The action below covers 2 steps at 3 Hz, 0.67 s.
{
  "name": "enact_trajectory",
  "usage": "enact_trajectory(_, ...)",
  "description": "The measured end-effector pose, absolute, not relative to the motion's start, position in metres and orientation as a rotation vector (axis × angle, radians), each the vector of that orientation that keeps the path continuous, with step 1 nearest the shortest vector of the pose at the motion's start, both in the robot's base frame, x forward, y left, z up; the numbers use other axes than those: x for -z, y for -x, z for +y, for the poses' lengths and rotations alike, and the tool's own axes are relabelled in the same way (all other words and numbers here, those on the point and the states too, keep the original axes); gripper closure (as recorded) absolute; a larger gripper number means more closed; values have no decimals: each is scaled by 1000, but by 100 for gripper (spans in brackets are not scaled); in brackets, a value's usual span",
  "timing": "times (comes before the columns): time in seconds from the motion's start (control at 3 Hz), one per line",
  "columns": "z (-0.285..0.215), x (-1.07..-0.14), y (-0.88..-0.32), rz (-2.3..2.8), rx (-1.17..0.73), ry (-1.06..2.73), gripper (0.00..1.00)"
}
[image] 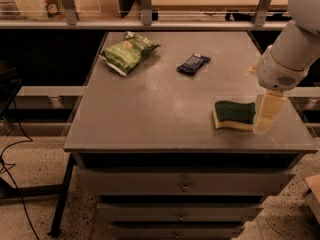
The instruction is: Move sponge near rxbar blueberry
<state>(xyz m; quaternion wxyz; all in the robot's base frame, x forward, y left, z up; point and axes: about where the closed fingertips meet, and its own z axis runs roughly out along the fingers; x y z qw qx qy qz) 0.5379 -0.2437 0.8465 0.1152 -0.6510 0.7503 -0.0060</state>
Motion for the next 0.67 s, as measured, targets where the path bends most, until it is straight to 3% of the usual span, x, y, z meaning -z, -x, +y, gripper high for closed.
enact_trajectory(0.67, -244, -824, -538, 2219, -53, 1914, 41)
